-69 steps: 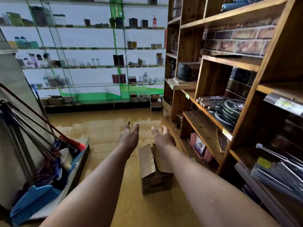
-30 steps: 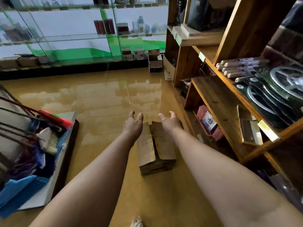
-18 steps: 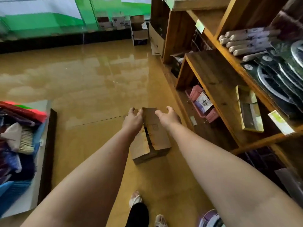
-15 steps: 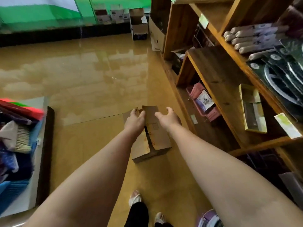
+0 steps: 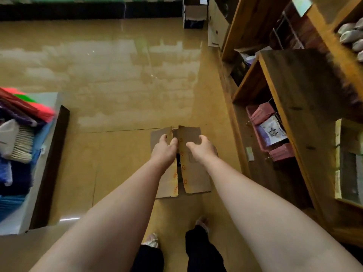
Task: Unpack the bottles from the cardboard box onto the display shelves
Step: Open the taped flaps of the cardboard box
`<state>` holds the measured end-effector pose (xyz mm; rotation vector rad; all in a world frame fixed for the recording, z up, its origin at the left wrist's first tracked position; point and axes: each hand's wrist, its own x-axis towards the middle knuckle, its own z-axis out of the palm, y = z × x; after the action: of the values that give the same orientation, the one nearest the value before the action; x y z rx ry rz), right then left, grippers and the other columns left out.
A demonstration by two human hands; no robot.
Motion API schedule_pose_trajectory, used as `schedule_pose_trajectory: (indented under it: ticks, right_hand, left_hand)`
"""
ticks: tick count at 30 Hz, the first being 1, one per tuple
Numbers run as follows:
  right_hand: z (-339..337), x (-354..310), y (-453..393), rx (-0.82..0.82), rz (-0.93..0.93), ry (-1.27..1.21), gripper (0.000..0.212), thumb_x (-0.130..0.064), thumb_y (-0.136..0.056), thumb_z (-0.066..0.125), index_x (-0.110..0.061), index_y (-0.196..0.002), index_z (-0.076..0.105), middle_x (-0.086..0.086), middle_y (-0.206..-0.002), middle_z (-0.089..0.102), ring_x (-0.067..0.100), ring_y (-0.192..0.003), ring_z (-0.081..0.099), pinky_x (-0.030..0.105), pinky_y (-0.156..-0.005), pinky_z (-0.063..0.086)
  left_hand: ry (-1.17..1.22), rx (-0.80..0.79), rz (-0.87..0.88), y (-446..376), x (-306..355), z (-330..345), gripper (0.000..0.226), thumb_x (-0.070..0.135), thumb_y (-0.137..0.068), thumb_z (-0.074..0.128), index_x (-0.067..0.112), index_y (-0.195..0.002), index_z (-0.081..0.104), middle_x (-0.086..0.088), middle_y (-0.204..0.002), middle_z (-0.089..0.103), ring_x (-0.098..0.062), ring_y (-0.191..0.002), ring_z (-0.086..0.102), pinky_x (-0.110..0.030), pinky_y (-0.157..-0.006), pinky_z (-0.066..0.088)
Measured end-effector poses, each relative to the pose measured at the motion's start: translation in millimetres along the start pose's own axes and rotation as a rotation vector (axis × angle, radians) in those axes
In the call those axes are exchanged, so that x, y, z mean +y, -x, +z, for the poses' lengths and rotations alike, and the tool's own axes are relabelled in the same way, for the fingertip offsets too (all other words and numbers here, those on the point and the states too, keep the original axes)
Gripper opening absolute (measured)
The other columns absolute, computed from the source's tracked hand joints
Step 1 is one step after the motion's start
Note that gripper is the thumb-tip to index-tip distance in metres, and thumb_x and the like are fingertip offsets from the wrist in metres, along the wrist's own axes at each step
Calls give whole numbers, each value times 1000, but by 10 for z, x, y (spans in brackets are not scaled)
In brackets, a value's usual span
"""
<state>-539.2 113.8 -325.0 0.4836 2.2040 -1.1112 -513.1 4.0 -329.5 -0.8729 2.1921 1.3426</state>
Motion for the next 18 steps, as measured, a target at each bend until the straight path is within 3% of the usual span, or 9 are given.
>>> schedule_pose_trajectory:
  ticks: [11,15,18]
  right_hand:
    - [962,758,-1488,-52,45,58,52,-24,-98,43,-19,-147,28,8,-151,31,29,-135,35,39,-104,36]
    - [1393,1045,-2021,-28,4,95,51,-23,-98,42,-18,-147,29,9,-150,34,28,-134,37,38,-104,37]
    - [1589,1195,-2375,78,-58,119,49,-23,-97,43,-17,-145,34,9,-148,36,29,-133,37,41,-107,34]
  left_hand:
    - [-24,-21,-13,-1502,-945,750,54,39,-100,33,16,-148,24,-8,-151,33,-29,-135,36,-43,-109,35]
    - [-112,65,-16,-2094,-1465,960,54,40,-98,31,17,-147,28,-9,-149,36,-31,-132,39,-47,-106,37]
    - [-165,153,16,-2451,-1705,1071,51,37,-99,32,15,-145,31,-12,-147,37,-32,-132,37,-45,-109,33]
